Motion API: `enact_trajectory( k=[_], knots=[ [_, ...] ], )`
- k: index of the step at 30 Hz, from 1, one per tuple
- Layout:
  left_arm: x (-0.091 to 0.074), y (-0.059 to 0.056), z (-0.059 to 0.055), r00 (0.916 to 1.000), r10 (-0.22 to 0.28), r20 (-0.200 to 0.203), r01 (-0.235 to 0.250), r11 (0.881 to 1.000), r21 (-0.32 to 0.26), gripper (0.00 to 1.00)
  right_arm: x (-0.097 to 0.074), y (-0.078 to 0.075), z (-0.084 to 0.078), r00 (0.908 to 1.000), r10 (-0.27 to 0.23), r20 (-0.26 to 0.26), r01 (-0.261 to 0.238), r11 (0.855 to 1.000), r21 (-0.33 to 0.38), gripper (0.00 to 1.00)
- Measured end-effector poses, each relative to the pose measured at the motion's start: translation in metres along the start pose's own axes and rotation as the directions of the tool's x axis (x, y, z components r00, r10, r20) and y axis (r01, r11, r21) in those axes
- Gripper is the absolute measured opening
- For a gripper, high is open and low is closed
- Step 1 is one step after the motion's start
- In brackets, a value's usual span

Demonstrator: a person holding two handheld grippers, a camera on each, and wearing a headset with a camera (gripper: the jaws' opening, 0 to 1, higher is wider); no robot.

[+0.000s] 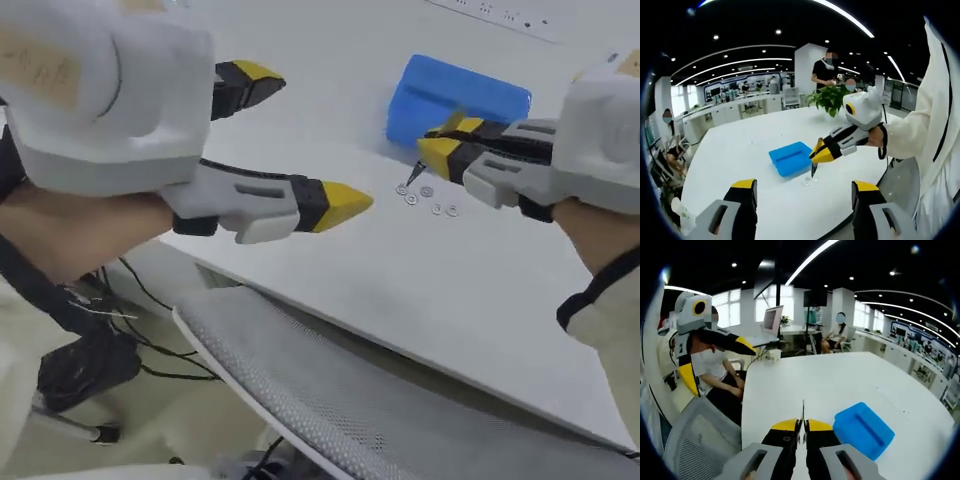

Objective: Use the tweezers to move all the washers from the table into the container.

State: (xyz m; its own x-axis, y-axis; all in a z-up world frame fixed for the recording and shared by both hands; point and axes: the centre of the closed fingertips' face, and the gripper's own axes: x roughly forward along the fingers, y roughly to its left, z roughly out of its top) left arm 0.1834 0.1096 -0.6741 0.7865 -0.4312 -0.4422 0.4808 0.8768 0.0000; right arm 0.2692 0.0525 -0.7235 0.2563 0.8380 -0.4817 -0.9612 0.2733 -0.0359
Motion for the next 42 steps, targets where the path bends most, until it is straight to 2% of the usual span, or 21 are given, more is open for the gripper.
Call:
enact_trajectory(
  k=[2,4,7,10,15,18,21,24,29,35,39,42],
  knots=[
    [-0.004,0.003,-0.003,0.9995,0.03,-0.004,-0.03,0.999,-0.031,0.83,0.007,-0.009,-0.003,0.9999,-0.013,0.002,0.013,1.0,0.006,0.02],
    [-0.008,0.009,-0.004,0.9959,0.09,0.009,-0.09,0.996,-0.015,0.85,0.014,-0.014,-0.007,0.9999,-0.01,0.001,0.01,0.999,0.03,0.02],
    [-0.011,0.009,-0.006,0.9923,0.124,0.005,-0.124,0.992,-0.03,0.9,0.022,-0.02,-0.012,0.9999,-0.016,-0.002,0.016,1.0,0.021,0.02],
    [-0.014,0.009,-0.004,0.9882,0.152,0.023,-0.15,0.987,-0.05,0.9,0.029,-0.026,-0.017,0.9997,-0.024,-0.008,0.024,1.0,0.014,0.02],
    [-0.012,0.005,-0.004,0.9822,0.185,0.032,-0.183,0.981,-0.066,0.99,0.041,-0.036,-0.032,0.9996,-0.019,-0.021,0.02,0.998,0.058,0.02],
    [-0.009,0.0,-0.008,0.9821,0.188,0.016,-0.186,0.979,-0.082,0.99,0.045,-0.039,-0.039,0.9996,-0.015,-0.025,0.017,0.996,0.086,0.02],
    [-0.007,-0.001,-0.006,0.9809,0.194,0.02,-0.191,0.977,-0.098,0.99,0.049,-0.04,-0.045,0.9993,-0.01,-0.036,0.013,0.996,0.086,0.02],
    [-0.004,-0.004,-0.008,0.9848,0.173,0.012,-0.171,0.978,-0.119,0.98,0.052,-0.042,-0.049,0.9989,-0.01,-0.046,0.014,0.996,0.085,0.02],
    [-0.001,-0.002,-0.012,0.9853,0.171,0.001,-0.169,0.977,-0.132,0.99,0.06,-0.05,-0.059,0.9986,-0.008,-0.051,0.014,0.994,0.106,0.02],
    [-0.003,0.004,-0.015,0.9836,0.18,-0.005,-0.179,0.971,-0.161,0.99,0.064,-0.049,-0.069,0.997,0.011,-0.076,-0.003,0.995,0.103,0.03],
    [-0.005,0.006,-0.019,0.9817,0.189,-0.023,-0.19,0.971,-0.148,0.98,0.063,-0.048,-0.072,0.9965,0.012,-0.082,-0.003,0.994,0.11,0.03],
    [-0.005,0.008,-0.02,0.9811,0.192,-0.023,-0.193,0.968,-0.161,0.97,0.063,-0.049,-0.072,0.9966,0.005,-0.082,0.003,0.995,0.098,0.03]
  ],
)
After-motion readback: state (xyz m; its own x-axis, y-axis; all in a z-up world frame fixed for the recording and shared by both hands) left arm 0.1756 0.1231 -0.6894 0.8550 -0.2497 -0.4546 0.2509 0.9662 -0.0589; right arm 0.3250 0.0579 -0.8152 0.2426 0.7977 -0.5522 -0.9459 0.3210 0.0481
